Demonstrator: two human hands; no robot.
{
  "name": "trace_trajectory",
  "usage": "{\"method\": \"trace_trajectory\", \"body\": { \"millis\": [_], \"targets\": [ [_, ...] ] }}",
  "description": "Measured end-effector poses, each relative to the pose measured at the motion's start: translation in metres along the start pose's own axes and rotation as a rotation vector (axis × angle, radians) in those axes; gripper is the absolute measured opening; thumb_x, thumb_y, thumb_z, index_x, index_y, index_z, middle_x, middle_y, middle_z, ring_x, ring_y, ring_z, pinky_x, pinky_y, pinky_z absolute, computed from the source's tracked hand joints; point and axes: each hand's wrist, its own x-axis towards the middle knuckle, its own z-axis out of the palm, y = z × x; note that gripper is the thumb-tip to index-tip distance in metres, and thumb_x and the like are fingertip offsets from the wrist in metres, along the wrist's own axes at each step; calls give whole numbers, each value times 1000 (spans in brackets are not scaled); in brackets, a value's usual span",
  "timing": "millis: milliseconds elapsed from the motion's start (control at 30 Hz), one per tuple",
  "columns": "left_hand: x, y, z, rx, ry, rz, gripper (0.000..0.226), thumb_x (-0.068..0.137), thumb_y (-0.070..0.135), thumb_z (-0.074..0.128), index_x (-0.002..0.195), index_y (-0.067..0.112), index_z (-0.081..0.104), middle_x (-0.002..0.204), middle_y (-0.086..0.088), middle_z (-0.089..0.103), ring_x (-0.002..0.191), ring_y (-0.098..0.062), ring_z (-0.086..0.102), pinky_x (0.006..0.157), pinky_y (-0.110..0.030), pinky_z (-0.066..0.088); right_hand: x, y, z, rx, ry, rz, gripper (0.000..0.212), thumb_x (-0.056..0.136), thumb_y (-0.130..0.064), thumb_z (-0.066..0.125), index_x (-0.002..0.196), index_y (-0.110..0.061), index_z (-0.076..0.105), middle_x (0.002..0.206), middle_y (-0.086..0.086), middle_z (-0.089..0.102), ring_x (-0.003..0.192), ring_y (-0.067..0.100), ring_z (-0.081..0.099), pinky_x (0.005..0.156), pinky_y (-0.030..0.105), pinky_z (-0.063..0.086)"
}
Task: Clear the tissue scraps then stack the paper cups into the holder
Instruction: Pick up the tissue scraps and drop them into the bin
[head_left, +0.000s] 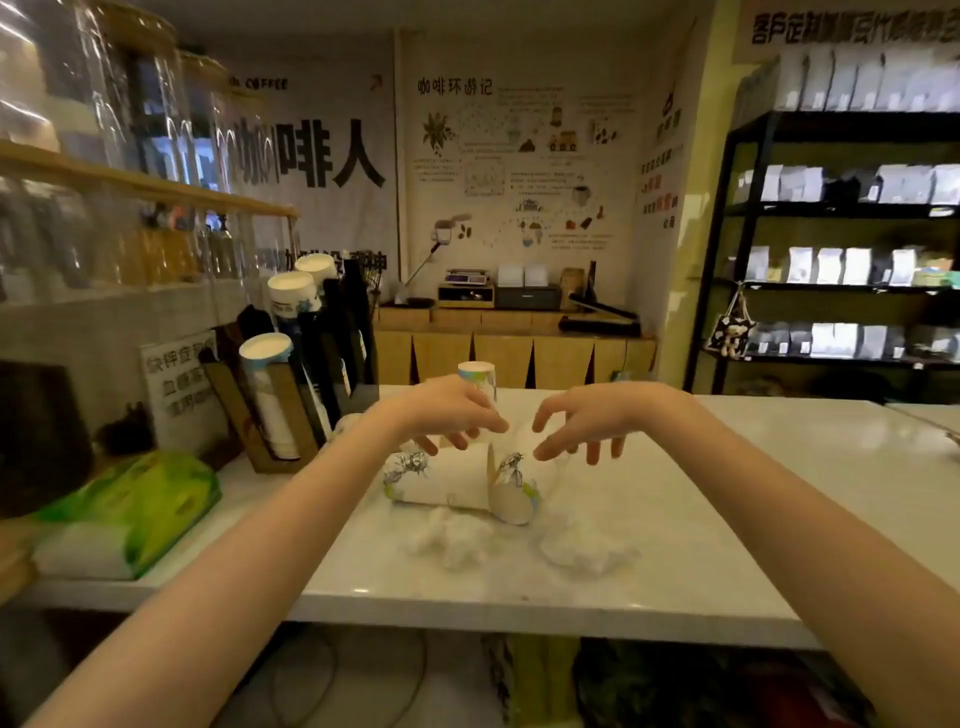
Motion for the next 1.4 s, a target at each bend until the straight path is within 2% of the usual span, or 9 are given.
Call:
{"method": "trace_trajectory", "body": {
  "millis": [200,433,567,700,867,1000,1133,1300,1400],
  "targets": [
    [12,-32,36,146,-57,4,38,79,39,61,114,24,60,130,-3,53,114,-22,50,94,-35,42,16,13,37,-45,-52,98,66,78,-48,62,136,-29,37,134,4,50,105,26,59,85,38,50],
    [16,-65,67,221,-103,2,43,78,32,64,119,18,59,130,-4,57,118,-22,50,91,-26,36,19,25,76,-29,-125,123,87,72,-35,74,144,-30,25,151,1,31,125,29,47,75,29,48],
    [17,-79,82,198,-12,9,34,76,26,67,109,19,66,123,-8,62,112,-23,55,87,-28,40,19,29,91,-79,-43,80,77,72,-21,74,139,-27,36,141,4,41,121,27,48,82,41,55],
    [10,-85,94,75,177,30,26,75,16,66,100,14,70,118,-8,65,103,-21,58,82,-24,42,24,39,100,-45,119,-7,45,77,-15,67,120,-22,58,127,11,53,92,30,63,50,30,52],
    [-14,-79,97,-69,293,79,21,75,12,67,95,15,72,106,-4,70,83,-9,54,69,-13,40,2,38,100,178,286,-162,30,80,-5,57,106,-13,69,116,11,64,75,20,61,50,25,50],
    [-57,-75,112,-248,143,92,25,76,10,67,97,23,70,96,5,68,84,-9,60,67,-7,45,-35,31,110,472,199,-267,17,76,-13,69,92,-8,74,91,16,73,63,11,62,54,24,54],
    [-90,-91,163,-365,12,-3,25,74,4,67,95,18,64,96,5,65,92,-5,60,78,-14,46,-50,36,159,537,71,-304,15,74,-8,62,79,2,71,73,25,65,63,14,50,59,27,40],
    [-106,-146,264,-436,-37,-230,7,77,6,64,77,13,66,75,2,62,63,3,57,64,-8,43,-22,55,280,638,-52,-162,27,79,-8,57,59,11,53,56,12,42,49,15,37,49,23,29],
    [-100,-192,337,-503,35,-405,14,80,15,64,89,9,73,86,-6,68,78,-12,61,69,-17,43,10,80,372,728,-40,35,24,83,-10,54,63,2,60,55,6,44,48,7,38,49,19,29]
  ]
}}
